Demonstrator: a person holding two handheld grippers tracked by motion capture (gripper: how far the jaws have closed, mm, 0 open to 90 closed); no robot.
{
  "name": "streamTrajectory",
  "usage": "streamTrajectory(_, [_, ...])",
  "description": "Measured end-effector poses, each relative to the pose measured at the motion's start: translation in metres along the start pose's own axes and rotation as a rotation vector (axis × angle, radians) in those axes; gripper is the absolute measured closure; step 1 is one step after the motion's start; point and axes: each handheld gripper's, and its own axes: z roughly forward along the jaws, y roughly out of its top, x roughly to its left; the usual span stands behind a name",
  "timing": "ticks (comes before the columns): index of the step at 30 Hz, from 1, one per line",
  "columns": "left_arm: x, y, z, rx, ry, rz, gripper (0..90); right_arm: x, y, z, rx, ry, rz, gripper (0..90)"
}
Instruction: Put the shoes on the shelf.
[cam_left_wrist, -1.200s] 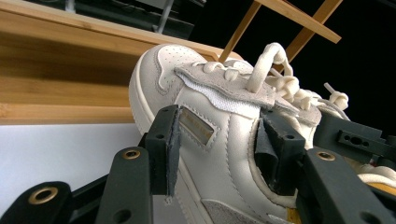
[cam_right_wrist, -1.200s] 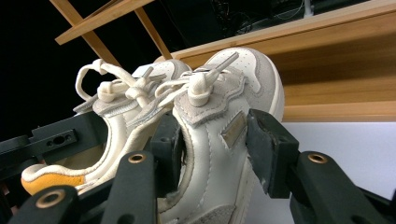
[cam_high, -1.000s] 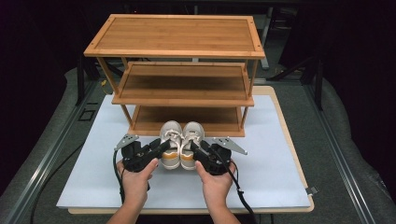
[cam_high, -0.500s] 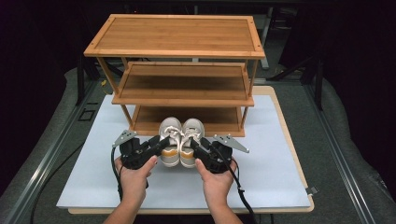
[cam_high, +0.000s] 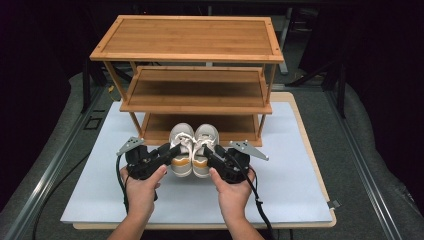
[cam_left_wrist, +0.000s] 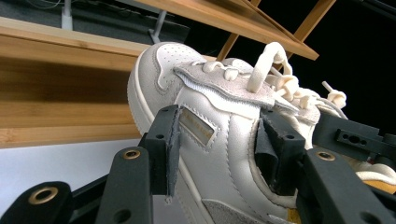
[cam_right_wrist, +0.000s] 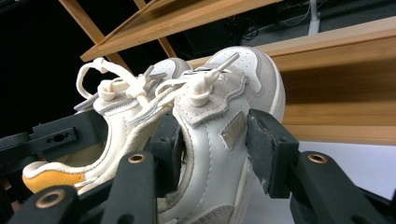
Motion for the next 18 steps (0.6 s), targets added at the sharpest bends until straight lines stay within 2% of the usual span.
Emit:
streamTrajectory(2, [-0.001,0.002,-0.001,-0.003,0.002,0.001,53.7,0.002,0.002,0.000,0.004,-0.009,-0.002,56.4])
streamTrajectory(3, [-0.002,0.003,-0.001,-0.002,0.003,0.008,53.6,0.002,0.002,0.000,-0.002,0.003,-0.004,56.4])
streamTrajectory(5, [-0.002,0.004,-0.002,-0.002,0.003,0.007,53.7,0.003,0.005,-0.002,0.017,-0.001,-0.016,56.4])
streamTrajectory(6, [-0.002,0.005,-0.002,0.000,0.003,0.008,53.7,0.003,0.005,-0.001,-0.002,-0.003,-0.015,56.4])
streamTrajectory(7, [-0.003,0.006,-0.002,0.001,-0.001,0.008,53.7,0.003,0.007,-0.003,0.020,0.005,-0.017,56.4])
streamTrajectory(9, [-0.003,0.007,-0.003,0.004,-0.004,0.005,53.7,0.004,0.007,-0.003,0.004,-0.006,-0.013,56.4])
streamTrajectory(12, [-0.006,0.010,-0.004,0.000,-0.005,0.012,53.7,0.005,0.010,-0.004,-0.006,0.002,-0.015,56.4])
streamTrajectory(13, [-0.006,0.011,-0.004,-0.002,-0.006,0.017,53.7,0.006,0.011,-0.005,0.002,-0.011,-0.019,56.4])
streamTrajectory(14, [-0.007,0.012,-0.005,-0.004,-0.004,0.018,53.7,0.006,0.013,-0.007,0.012,0.003,-0.021,56.4])
streamTrajectory(15, [-0.008,0.014,-0.006,-0.004,-0.004,0.021,53.7,0.007,0.014,-0.007,-0.003,-0.010,-0.023,56.4])
streamTrajectory(16, [-0.008,0.015,-0.006,-0.004,-0.005,0.022,53.7,0.008,0.015,-0.008,0.008,-0.002,-0.028,56.4])
streamTrajectory(17, [-0.009,0.017,-0.007,-0.006,-0.005,0.026,53.7,0.008,0.016,-0.007,-0.012,0.001,-0.023,56.4])
streamTrajectory(18, [-0.009,0.018,-0.007,-0.007,-0.006,0.027,53.7,0.009,0.018,-0.009,0.005,0.000,-0.028,56.4])
